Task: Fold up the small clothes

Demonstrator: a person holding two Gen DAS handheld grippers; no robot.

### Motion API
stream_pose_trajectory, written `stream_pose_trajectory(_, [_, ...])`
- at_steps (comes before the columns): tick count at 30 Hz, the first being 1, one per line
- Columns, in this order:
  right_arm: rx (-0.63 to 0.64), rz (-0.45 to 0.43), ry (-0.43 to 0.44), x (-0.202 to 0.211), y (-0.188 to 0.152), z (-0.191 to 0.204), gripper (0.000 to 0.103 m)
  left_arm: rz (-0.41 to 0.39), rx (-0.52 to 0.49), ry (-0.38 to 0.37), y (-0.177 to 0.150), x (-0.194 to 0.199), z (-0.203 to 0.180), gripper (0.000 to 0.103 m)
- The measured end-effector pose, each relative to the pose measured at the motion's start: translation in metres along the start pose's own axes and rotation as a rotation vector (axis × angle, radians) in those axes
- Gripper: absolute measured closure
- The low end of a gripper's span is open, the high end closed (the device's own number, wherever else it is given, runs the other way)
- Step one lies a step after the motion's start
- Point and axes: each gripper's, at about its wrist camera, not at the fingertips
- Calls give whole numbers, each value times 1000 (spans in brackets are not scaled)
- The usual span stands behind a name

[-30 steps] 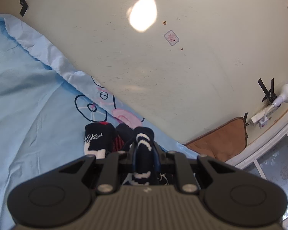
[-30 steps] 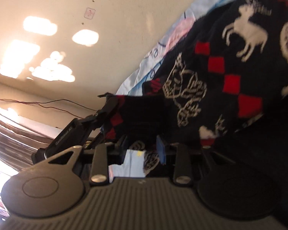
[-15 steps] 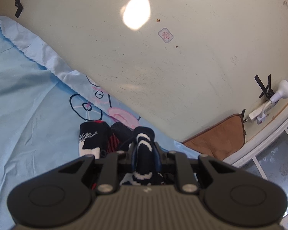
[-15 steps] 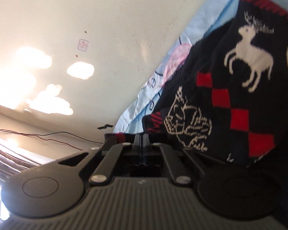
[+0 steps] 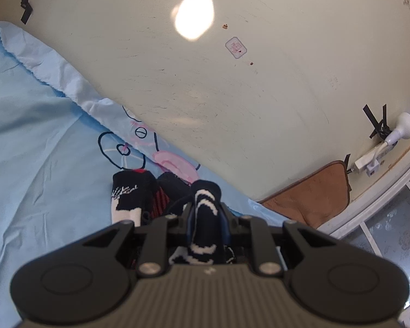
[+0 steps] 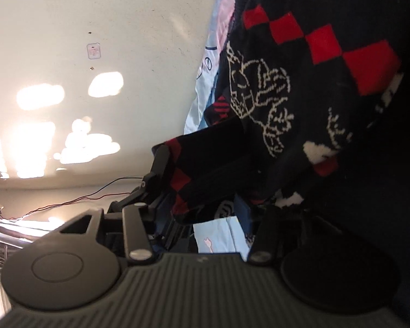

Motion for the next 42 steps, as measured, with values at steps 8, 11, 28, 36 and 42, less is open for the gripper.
stream_pose_trajectory(8, [95, -144, -49, 5, 17, 22, 95, 0, -1, -11, 0, 1, -1, 84])
stream_pose_trajectory(11, [203, -203, -66, 20, 22, 37, 95, 7, -29, -16, -2, 0, -6, 71])
stream_pose_trajectory(28, [745, -621, -592, 147, 35, 45, 56, 131, -300, 102, -48, -40, -47, 64])
stream_pose_trajectory(36, [905, -575, -603, 130, 23, 61, 63, 133, -369, 139, -57, -46, -52, 89])
stream_pose_trajectory(42, [881, -496, -628, 112, 28, 52, 75, 102, -323, 139, -38, -30, -44, 93])
Point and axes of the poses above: each gripper's, at about its wrist camera, not at the fingertips, and x roughly against the way its jaws point, z to its left, y to its top, and after that the axes turned 5 degrees about y, right-handed
